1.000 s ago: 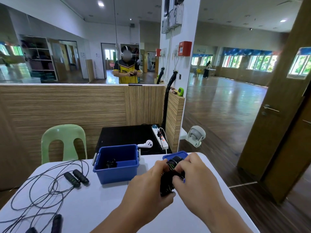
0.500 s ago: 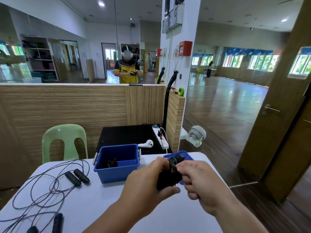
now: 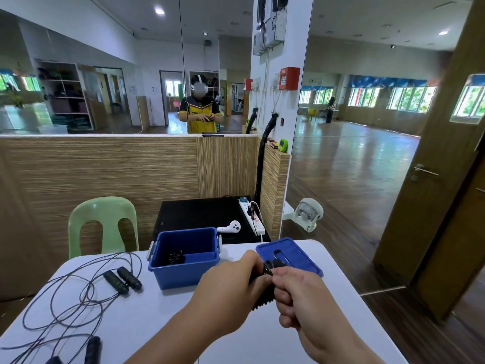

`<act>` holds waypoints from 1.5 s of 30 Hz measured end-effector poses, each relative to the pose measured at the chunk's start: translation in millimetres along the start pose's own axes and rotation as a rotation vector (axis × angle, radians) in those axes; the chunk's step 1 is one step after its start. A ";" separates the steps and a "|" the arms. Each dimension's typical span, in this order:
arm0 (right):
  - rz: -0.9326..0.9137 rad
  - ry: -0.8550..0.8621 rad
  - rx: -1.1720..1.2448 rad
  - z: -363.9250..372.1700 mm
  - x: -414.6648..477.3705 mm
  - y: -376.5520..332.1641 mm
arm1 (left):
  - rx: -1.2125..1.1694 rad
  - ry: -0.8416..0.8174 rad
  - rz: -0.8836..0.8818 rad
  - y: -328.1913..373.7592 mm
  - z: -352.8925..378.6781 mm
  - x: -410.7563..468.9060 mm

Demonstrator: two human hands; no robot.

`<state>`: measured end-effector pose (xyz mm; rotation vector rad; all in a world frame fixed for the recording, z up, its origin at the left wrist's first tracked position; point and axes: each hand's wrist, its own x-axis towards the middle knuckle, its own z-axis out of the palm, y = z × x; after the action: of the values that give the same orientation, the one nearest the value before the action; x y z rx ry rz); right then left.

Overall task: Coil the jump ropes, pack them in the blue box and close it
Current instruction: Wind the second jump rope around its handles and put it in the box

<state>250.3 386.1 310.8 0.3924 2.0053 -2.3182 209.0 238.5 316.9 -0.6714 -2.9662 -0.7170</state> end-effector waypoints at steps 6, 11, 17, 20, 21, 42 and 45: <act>-0.103 0.039 -0.076 1.3 -0.9 5.1 | -0.389 -0.021 -0.141 3.8 -3.9 1.4; -0.300 0.038 -0.366 0.0 -3.1 8.0 | -0.556 -0.004 -0.217 10.5 -3.2 -2.3; -0.703 0.192 -0.615 -0.2 0.4 23.5 | -0.889 0.001 -0.317 15.4 -7.4 -2.7; -0.884 0.226 -0.700 -0.2 8.4 26.9 | -0.970 -0.011 -0.309 18.1 -10.0 -4.6; -0.938 0.237 -0.737 0.5 10.0 26.4 | -0.980 -0.017 -0.301 18.5 -10.7 -5.2; -0.807 0.137 -0.512 6.6 -1.0 -8.2 | -1.324 0.000 -0.234 21.0 2.3 -6.5; -0.778 0.106 -0.465 8.5 -3.3 -16.5 | -1.417 0.020 -0.220 20.0 4.2 -5.0</act>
<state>248.8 380.0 328.6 -0.3703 3.0466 -2.0214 222.1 254.4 321.2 -0.2423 -2.0444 -2.7530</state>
